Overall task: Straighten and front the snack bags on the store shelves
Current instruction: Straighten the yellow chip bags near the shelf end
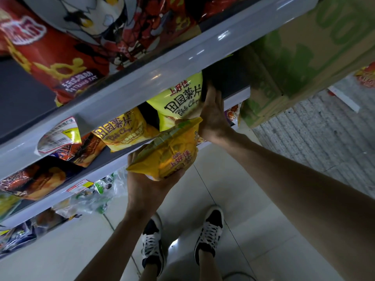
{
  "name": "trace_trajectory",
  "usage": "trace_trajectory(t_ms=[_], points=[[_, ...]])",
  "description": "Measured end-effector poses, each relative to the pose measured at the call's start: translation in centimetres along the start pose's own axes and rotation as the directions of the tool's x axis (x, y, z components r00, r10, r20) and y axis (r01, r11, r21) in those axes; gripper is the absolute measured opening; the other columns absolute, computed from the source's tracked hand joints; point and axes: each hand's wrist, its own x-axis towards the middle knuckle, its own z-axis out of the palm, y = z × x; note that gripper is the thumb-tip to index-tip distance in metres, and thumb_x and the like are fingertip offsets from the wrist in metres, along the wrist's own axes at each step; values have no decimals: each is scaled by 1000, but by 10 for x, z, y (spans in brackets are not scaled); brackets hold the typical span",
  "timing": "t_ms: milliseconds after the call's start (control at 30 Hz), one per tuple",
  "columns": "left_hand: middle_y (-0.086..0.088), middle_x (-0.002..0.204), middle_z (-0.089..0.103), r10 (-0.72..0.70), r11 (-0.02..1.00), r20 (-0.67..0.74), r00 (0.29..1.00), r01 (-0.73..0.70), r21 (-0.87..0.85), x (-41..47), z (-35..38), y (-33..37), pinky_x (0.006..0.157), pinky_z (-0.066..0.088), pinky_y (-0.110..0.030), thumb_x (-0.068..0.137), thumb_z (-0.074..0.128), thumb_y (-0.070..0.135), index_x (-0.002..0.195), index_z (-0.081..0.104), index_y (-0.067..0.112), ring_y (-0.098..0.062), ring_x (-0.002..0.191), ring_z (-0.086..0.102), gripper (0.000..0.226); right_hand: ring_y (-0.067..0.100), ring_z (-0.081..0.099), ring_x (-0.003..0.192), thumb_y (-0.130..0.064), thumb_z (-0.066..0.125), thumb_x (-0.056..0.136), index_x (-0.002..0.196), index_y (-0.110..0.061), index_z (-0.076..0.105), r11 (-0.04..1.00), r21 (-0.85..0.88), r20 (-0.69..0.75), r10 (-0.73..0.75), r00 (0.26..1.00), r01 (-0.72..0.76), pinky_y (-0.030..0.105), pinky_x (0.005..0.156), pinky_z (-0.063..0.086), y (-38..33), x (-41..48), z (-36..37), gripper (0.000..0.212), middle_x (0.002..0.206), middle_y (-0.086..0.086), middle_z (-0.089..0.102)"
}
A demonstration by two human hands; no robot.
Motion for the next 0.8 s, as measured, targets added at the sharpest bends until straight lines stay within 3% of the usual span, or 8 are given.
trace_trajectory(t_ms=[67,133,233,300,533,633,733,800], points=[[11,118,74,15,1000,38,999,-15,10,6,7,4,90,61,-27,55,95,67,120,72,20,-2,111,70,84,28,41,134,-24,86,76,162,-8,24,998,59,-39,-18,999,21,35,109,38,4,-8,-16,108,147,16,40],[10,114,78,-25,998,87,996,30,-59,9,21,10,86,64,-35,52,96,63,119,75,21,-5,106,74,83,25,57,122,-42,71,82,150,-6,46,986,168,-166,8,986,20,36,98,49,19,-20,-35,81,135,14,56],[14,114,78,-20,993,135,991,35,-110,19,48,29,83,66,-34,48,99,52,125,71,25,-4,105,74,86,-4,64,88,-31,57,97,119,-13,67,925,379,-328,133,935,1,24,73,50,31,-49,-60,30,98,-8,69],[14,122,75,-5,993,140,990,22,-118,28,68,48,88,65,-35,46,97,58,135,65,25,-4,111,71,100,-6,62,78,-20,54,101,102,-18,66,903,429,-386,156,909,28,19,69,47,36,-72,-73,12,84,-15,69],[8,118,73,46,981,48,998,-37,-188,57,125,106,88,62,-47,52,86,67,131,59,25,-17,109,70,93,-5,65,98,-27,49,102,125,-17,68,890,455,-395,181,901,21,11,76,47,38,-74,-87,31,109,-5,73],[5,127,69,75,977,67,995,-59,-205,66,144,125,93,58,-45,68,81,66,140,52,24,-19,114,67,88,8,66,108,-32,50,98,132,-13,66,886,461,-414,167,895,48,25,86,53,33,-45,-95,42,119,1,72],[-8,145,50,120,979,87,989,-103,-178,78,158,138,114,41,-42,86,77,56,156,36,20,-28,136,48,90,18,64,116,-42,47,89,138,-11,62,903,425,-414,138,900,57,34,97,53,28,-16,-103,59,126,5,71],[-16,152,34,42,994,102,994,-31,-106,90,161,144,118,26,-43,93,74,50,164,20,22,-33,146,29,93,16,62,117,-41,47,88,142,-12,60,905,423,-402,138,905,50,25,98,51,26,-3,-106,62,131,4,69]])
